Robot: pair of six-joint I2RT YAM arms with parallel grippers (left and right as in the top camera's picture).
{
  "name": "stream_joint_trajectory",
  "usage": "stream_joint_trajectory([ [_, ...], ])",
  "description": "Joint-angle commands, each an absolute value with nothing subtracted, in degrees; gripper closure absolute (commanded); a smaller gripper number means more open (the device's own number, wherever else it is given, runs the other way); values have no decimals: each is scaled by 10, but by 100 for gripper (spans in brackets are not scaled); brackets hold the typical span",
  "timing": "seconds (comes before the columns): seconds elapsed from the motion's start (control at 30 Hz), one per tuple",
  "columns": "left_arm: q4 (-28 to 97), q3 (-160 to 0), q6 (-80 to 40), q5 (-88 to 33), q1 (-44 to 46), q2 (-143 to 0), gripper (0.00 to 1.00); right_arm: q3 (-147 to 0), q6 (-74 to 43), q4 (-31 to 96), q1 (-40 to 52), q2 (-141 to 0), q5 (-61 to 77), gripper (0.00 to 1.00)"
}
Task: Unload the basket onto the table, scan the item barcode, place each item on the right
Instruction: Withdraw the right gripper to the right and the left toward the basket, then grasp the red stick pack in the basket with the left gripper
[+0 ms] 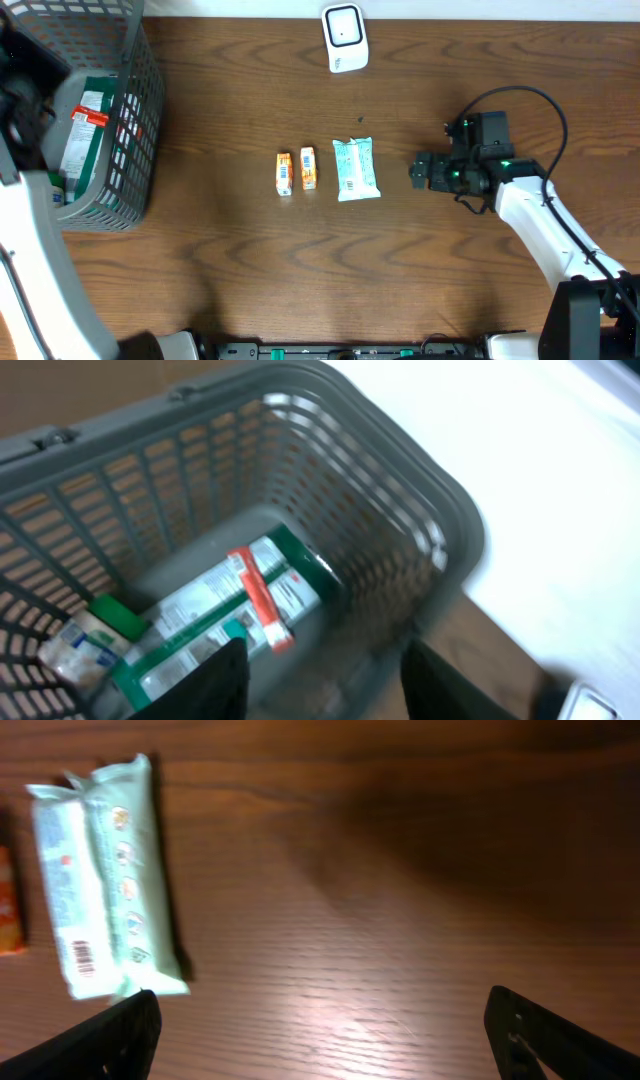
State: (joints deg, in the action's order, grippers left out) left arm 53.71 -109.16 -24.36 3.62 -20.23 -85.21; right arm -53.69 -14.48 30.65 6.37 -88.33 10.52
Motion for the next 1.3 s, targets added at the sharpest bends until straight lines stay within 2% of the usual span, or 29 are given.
stream_joint_trajectory([
  [0.0, 514, -1094, -290, 43, -234, -904, 43, -546, -117, 323, 44, -878, 106, 1],
  [0.1, 487, -1094, -290, 43, -244, -946, 34, -546, -117, 331, 39, -878, 106, 1],
  [0.17, 474, -1094, -290, 44, -246, -976, 33, -546, -117, 330, 40, -878, 106, 1],
  [0.77, 413, -1094, -290, 43, -247, -1217, 34, -546, -117, 330, 40, -879, 104, 1],
  [1.27, 396, -1081, -291, 22, -244, -1300, 34, -546, -117, 330, 39, -879, 104, 1],
])
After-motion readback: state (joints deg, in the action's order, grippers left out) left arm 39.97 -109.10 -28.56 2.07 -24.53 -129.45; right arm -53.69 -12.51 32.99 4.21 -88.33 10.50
